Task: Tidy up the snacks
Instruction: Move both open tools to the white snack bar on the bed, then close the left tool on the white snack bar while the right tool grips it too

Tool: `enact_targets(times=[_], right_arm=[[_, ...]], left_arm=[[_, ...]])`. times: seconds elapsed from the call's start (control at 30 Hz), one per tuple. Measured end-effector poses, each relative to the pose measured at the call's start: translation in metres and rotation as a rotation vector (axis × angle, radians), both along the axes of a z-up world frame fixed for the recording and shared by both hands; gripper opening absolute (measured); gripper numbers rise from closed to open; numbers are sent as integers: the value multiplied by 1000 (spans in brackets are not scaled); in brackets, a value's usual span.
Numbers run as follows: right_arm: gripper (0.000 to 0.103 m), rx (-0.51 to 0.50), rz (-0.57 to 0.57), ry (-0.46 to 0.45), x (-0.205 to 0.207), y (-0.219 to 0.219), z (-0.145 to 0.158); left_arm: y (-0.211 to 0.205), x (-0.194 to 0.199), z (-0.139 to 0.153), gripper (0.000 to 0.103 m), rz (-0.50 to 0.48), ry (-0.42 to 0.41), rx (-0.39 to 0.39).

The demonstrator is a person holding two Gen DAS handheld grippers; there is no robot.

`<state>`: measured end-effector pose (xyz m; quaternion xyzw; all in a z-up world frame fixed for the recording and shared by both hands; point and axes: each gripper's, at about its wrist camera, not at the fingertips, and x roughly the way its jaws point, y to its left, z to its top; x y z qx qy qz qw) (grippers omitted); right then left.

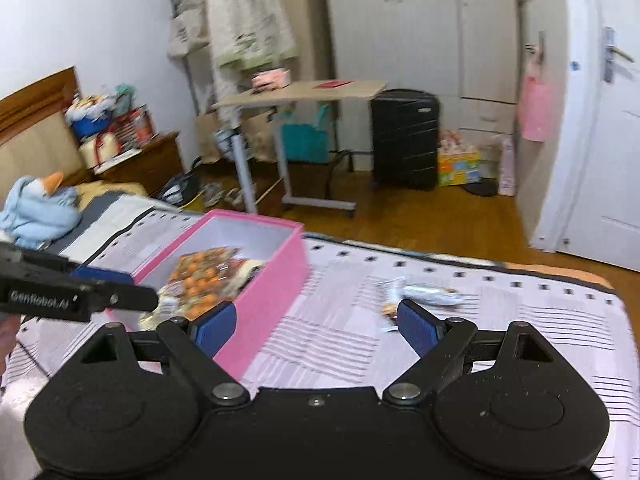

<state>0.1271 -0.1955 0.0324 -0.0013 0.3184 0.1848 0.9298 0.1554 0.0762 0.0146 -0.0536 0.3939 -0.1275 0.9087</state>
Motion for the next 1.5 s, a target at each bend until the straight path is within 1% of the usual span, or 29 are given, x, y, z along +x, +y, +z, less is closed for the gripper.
enact_targets(times=[0.07,0.1,0.17,0.27,0.37,0.43,0.5,0.53,0.67,0.77,0.87,0.93,1.03,1.07,1.2,1.27,1.37,1.43,1.5], right_arm=[[90,15,-15,-16,8,-14,1],[89,14,-23,-7,14,-19,1],[84,26,-34,17,31,-30,0],[84,67,-43,62,57,-41,-8],[83,57,-43,93,83,-45,-22],[83,62,-52,117,101,-48,-35],[81,89,-48,129,120,-55,-50],[78,97,-47,128,129,-58,-59],[71,96,-39,103,155,-73,-96],[70,129,-47,118,175,-88,-125],[70,139,-47,110,195,-98,-153],[70,117,-55,115,211,-98,-169],[70,102,-99,79,227,-98,-186],[71,105,-110,80,231,-98,-190],[71,187,-84,118,246,-103,-205],[71,204,-66,106,251,-105,-209],[71,219,-33,95,255,-108,-216],[71,261,4,129,258,-111,-221],[72,281,39,181,260,-111,-226]], left_arm=[[-15,8,-2,44,1,6,-7],[-24,15,-5,44,1,11,-9],[-39,28,-11,44,-3,22,-12],[-63,54,-24,44,2,47,-24],[-81,81,-39,44,8,67,-48],[-92,100,-52,44,17,78,-64],[-100,117,-66,44,23,83,-81],[-104,125,-73,44,33,85,-89],[-118,154,-103,44,61,78,-90],[-128,176,-126,44,90,83,-82],[-137,205,-145,44,127,120,-90],[-143,219,-155,44,141,120,-100],[-151,229,-176,44,138,118,-72],[-151,231,-182,44,135,122,-69],[-144,237,-201,44,144,111,-91],[-143,241,-208,44,125,122,-96],[-137,244,-215,44,116,135,-138],[-138,245,-215,44,93,139,-146],[-140,246,-216,42,83,155,-136]])
